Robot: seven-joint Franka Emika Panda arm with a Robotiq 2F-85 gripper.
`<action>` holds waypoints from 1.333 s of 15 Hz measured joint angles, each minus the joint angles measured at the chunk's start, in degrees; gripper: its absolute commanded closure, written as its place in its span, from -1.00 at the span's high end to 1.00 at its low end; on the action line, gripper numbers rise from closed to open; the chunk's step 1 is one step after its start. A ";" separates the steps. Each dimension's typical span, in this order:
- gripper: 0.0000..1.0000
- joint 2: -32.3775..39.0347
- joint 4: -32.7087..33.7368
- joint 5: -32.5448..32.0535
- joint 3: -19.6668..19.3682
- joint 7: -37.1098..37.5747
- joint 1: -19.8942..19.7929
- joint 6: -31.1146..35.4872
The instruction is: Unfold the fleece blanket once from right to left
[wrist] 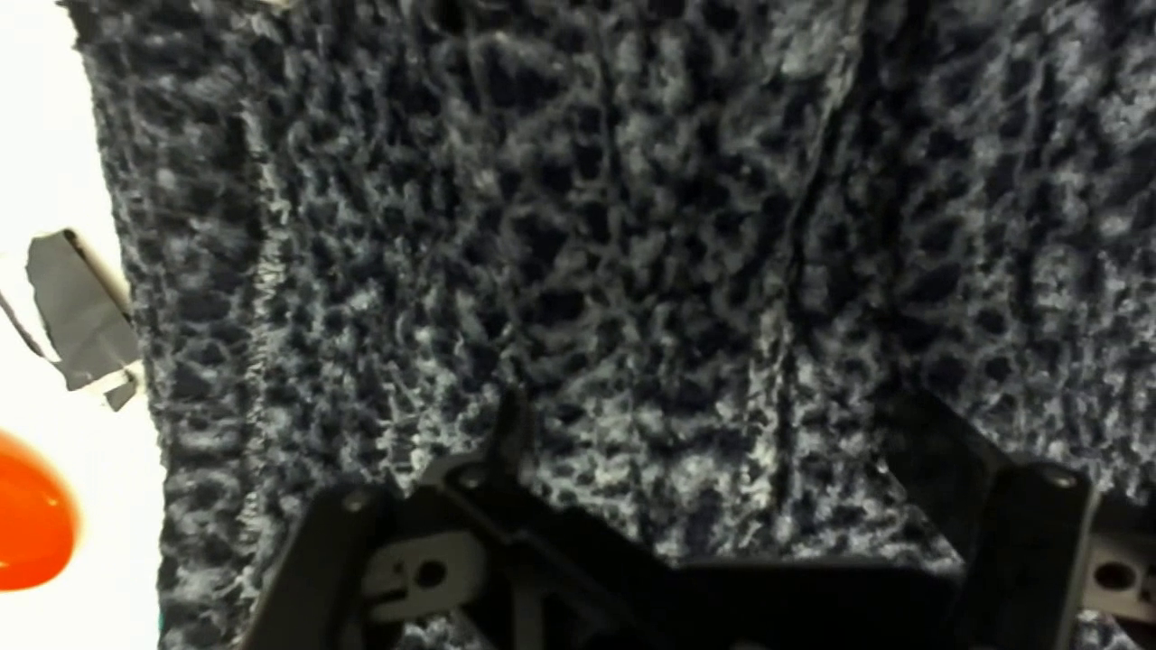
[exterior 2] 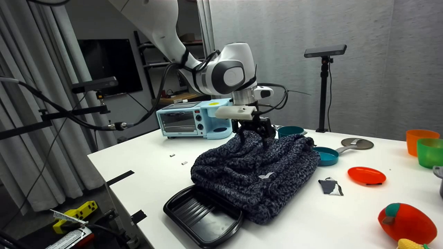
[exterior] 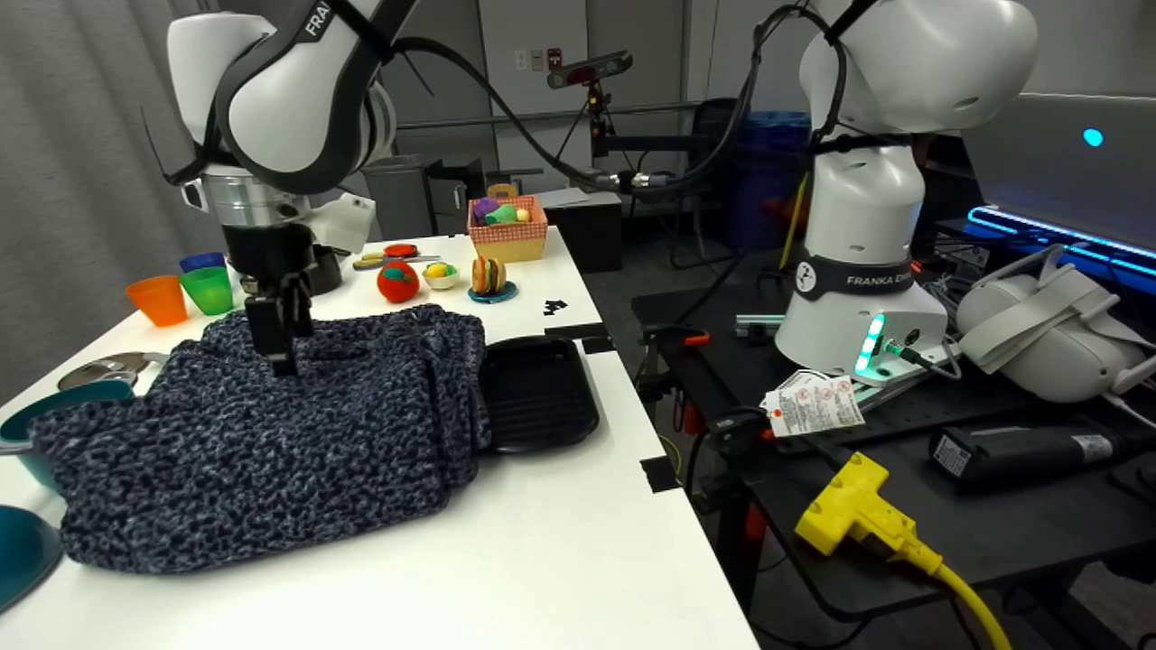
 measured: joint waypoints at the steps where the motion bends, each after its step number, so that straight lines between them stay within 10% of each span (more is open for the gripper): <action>1: 0.80 0.00 0.24 0.14 0.03 0.00 0.00 -0.90; 5: 0.42 0.01 1.05 1.54 0.45 -0.30 -0.13 -3.87; 13: -0.98 0.12 2.05 3.13 1.36 -1.22 -0.73 -6.40; 20: -0.98 0.47 2.48 3.20 1.24 -1.23 -0.74 -6.39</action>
